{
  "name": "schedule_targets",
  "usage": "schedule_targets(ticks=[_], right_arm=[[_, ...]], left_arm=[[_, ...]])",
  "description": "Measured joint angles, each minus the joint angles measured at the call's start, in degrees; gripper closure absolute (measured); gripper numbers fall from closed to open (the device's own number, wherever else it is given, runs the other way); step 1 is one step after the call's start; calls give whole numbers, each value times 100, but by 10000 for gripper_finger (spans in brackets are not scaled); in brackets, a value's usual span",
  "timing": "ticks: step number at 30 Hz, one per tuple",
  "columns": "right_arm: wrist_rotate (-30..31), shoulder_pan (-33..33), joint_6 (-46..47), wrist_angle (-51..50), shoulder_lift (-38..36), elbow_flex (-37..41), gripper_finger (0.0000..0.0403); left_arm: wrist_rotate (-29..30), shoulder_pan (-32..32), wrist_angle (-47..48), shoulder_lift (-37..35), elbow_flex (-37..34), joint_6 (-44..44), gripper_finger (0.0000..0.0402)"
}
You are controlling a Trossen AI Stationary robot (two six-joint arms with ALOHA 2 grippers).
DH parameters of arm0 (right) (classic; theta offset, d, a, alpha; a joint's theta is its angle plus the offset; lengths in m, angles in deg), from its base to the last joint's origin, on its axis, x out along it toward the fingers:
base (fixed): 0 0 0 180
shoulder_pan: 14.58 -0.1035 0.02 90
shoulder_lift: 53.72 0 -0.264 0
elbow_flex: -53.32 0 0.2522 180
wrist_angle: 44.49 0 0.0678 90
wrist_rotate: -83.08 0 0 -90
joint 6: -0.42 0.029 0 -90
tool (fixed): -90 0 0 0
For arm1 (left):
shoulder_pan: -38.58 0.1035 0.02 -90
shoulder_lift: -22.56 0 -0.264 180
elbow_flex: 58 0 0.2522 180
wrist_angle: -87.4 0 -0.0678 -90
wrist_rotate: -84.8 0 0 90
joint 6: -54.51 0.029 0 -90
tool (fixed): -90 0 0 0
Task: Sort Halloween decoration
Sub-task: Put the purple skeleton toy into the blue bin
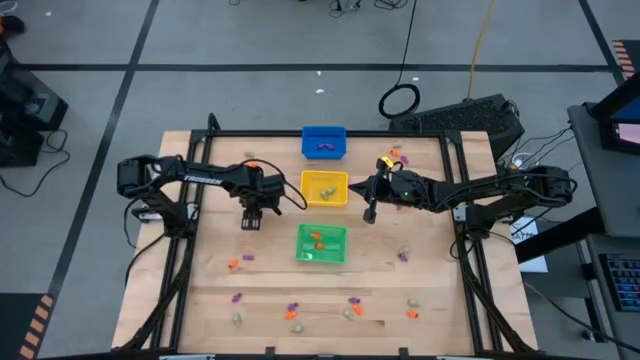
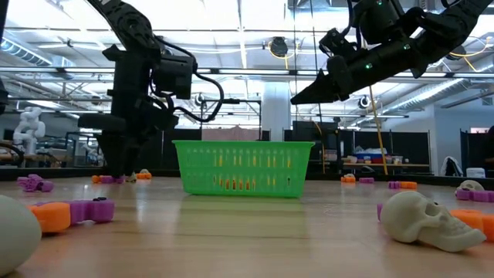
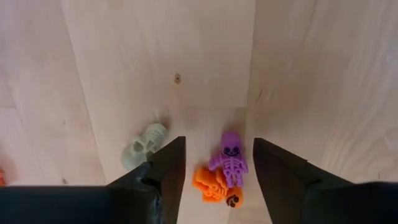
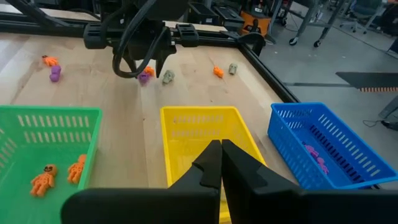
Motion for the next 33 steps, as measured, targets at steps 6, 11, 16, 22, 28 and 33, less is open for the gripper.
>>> schedule_targets(ticks=[6, 11, 16, 22, 28, 33], right_arm=[[0, 0, 13, -8, 0, 0, 403], [0, 0, 18, -8, 0, 0, 403], [0, 0, 16, -8, 0, 0, 403], [0, 0, -6, -13, 0, 0, 403], [240, 2, -165, -35, 0, 0, 403], [282, 2, -132, -229, 0, 0, 403]], left_arm=[[-45, 0, 4, 3, 0, 6, 256], [-54, 0, -10, 218, 0, -22, 272], [-94, -2, -75, 500, 26, -167, 274], [-87, -3, -86, 529, 22, -291, 301], [-49, 0, -63, 535, 31, -286, 386], [-42, -33, 220, 582, 314, -393, 390]])
